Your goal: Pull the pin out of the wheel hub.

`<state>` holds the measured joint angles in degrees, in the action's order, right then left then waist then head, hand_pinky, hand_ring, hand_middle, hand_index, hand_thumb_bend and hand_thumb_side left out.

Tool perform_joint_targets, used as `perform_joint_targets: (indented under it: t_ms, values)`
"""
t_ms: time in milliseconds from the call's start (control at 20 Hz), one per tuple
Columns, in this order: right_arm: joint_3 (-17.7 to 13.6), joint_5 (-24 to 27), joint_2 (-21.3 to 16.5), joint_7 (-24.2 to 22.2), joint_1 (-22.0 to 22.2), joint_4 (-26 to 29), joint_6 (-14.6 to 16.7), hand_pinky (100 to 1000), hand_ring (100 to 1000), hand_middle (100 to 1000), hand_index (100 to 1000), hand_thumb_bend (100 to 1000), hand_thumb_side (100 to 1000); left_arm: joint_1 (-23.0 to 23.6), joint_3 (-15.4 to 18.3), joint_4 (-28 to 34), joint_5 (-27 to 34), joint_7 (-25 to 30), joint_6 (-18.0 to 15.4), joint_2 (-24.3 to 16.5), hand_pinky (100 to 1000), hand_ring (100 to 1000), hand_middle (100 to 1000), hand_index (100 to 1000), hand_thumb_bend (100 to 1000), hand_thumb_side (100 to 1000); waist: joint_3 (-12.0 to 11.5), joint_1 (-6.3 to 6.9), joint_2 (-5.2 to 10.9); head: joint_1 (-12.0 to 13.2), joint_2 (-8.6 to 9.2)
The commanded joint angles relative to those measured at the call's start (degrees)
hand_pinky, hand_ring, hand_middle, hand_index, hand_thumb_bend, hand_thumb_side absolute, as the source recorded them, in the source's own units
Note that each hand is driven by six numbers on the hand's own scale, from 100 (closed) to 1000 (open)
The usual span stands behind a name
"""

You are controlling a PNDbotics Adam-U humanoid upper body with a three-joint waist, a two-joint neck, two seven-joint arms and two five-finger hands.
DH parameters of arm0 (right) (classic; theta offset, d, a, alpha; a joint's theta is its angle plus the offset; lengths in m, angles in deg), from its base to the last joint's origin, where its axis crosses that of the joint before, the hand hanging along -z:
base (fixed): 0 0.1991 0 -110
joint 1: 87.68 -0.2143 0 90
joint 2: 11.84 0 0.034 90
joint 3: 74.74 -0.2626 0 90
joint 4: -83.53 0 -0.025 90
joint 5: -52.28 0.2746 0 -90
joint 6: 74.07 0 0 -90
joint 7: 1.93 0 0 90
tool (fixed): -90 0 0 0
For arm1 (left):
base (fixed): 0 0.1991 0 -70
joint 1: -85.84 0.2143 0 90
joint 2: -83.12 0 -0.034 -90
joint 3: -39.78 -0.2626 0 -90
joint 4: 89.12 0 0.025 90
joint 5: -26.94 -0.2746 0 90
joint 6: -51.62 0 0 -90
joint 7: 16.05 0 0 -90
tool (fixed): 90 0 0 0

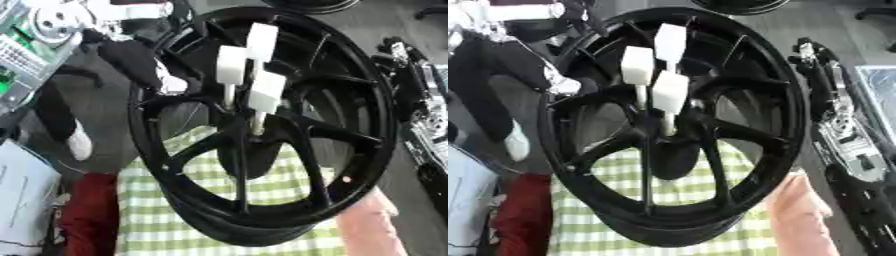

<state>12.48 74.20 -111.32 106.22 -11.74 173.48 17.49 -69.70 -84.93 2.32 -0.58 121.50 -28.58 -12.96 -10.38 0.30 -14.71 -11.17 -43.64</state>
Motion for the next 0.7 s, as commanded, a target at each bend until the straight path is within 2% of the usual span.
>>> perform_joint_targets:
  t_ms: [50, 600, 700]
  values:
    - [-0.3, -0.5, -1.1, -0.1, -0.4, 0.4, 0.0, 933, 796, 763, 796, 100, 660, -0.9, 1.1, 0.2, -0.6, 1.1, -1.1, 0.3, 824, 855, 867, 896, 404, 468, -0.1, 0.02, 0.95, -0.4, 0.79]
    - [-0.2, -0.6, -0.6, -0.1, -0.1, 0.4, -0.1, 933, 796, 763, 796, 100, 669, -0.7, 2.5, -3.7, -3.7, -0.1, -2.4, 5.0, 834, 871, 885, 894, 332, 386, 0.2, -0.36, 0.83, -1.5, 1.08]
    - [-0.3, -0.6, -0.6, -0.1, 0.0, 0.3, 0.0, 933, 796, 762, 795, 100, 670, -0.9, 3.0, -4.0, -5.0, -1.1, -2.7, 5.7, 835, 871, 884, 894, 277, 363, 0.3, -0.35, 0.79, -1.4, 1.37]
